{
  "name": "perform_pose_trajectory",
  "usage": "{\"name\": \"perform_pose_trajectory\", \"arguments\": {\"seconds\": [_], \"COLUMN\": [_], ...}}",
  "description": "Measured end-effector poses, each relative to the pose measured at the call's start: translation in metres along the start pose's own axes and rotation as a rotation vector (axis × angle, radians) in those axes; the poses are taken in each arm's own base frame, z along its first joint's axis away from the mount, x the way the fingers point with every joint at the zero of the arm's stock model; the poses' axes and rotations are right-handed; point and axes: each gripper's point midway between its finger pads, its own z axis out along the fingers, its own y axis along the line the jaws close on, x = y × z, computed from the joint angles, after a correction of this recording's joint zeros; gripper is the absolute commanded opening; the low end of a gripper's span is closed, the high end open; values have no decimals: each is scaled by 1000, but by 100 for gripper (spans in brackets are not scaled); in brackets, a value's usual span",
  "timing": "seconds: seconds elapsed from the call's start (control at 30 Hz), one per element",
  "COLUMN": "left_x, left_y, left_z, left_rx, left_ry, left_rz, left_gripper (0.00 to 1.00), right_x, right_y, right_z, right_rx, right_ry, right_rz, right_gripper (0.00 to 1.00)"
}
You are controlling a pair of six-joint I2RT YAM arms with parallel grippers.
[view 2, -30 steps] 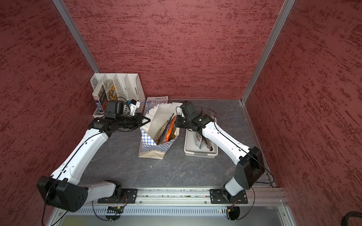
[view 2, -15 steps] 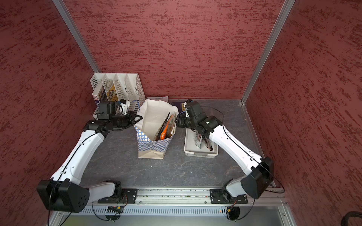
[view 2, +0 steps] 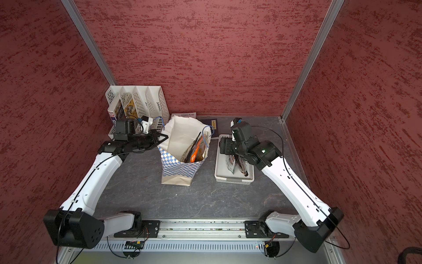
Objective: Place the condiment packets inside the bag
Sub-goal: Pick up the condiment packet from the storage box.
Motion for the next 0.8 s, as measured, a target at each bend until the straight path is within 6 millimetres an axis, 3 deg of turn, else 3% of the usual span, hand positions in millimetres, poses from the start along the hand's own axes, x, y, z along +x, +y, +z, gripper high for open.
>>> {"name": "perform_pose_trajectory", "arguments": {"seconds": [0.13, 0.37, 0.8], "left_x": [0, -1, 0], "left_y": [0, 0, -1], "left_z": [1, 0, 1], "left_rx": [6, 9, 24], "left_ry": [0, -5, 3], "left_rz": [-2, -3, -4], "left_gripper": [0, 0, 0], "right_x": [11, 14, 19], "right_y": [-7, -13, -18], "right_z": [11, 16, 50], "right_rx": [37, 72, 120], "right_ry": [59, 76, 131], "right_rz": [-14, -19, -20], "right_gripper": [74, 74, 68]}}
